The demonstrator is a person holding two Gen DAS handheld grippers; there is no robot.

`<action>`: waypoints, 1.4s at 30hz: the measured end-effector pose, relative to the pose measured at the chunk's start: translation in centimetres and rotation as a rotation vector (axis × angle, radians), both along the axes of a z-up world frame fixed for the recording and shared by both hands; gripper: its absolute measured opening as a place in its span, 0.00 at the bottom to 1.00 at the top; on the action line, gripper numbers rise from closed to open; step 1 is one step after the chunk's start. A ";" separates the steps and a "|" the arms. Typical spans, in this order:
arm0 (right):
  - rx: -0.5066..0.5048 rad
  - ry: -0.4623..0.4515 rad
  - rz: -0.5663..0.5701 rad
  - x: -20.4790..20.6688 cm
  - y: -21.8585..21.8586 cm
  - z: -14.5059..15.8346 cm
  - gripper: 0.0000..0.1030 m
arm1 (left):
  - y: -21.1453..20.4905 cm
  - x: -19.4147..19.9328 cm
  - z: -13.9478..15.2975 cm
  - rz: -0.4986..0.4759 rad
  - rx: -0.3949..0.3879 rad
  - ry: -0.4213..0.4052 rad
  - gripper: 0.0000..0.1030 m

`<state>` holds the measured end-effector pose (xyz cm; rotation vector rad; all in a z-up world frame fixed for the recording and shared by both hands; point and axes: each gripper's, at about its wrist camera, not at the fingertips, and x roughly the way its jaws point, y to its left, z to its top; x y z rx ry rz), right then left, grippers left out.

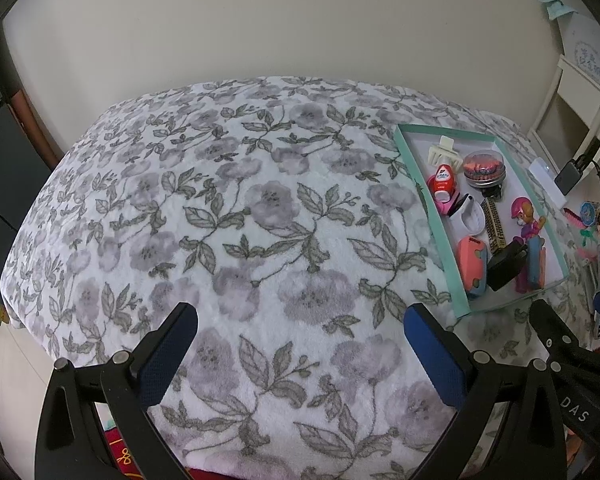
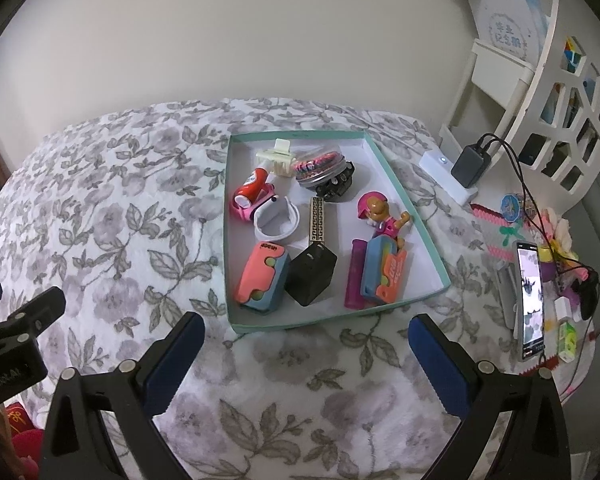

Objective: Organize rigid objects

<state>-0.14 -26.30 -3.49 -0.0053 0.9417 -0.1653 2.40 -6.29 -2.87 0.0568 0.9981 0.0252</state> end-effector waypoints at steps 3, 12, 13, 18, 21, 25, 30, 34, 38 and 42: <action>-0.003 0.004 0.002 0.1 0.0 -0.1 1.00 | 0.1 0.1 -0.1 0.006 -0.003 0.005 1.00; -0.004 0.009 0.002 0.1 0.1 -0.2 1.00 | 0.2 0.2 -0.2 0.018 0.003 0.015 1.00; -0.005 0.009 0.002 0.1 0.1 -0.2 1.00 | 0.3 0.2 -0.2 0.018 0.002 0.016 1.00; -0.004 0.009 0.000 0.1 0.1 -0.2 1.00 | 0.3 0.2 -0.2 0.017 0.001 0.017 1.00; -0.004 0.008 0.000 0.1 0.1 -0.2 1.00 | 0.2 0.2 -0.2 0.019 0.002 0.018 1.00; -0.005 0.009 0.000 0.1 0.1 -0.2 1.00 | 0.2 0.2 -0.2 0.019 0.002 0.019 1.00; -0.006 0.011 0.001 0.1 0.1 -0.4 1.00 | 0.2 0.2 -0.3 0.018 0.002 0.019 1.00; -0.006 0.010 0.000 0.2 0.1 -0.3 1.00 | 0.3 0.1 -0.3 0.017 0.002 0.020 1.00; -0.005 0.010 -0.001 0.2 0.1 -0.4 1.00 | 0.2 0.2 -0.3 0.018 0.002 0.019 1.00; -0.006 0.011 0.002 0.2 0.1 -0.4 1.00 | 0.2 0.2 -0.2 0.019 0.003 0.019 1.00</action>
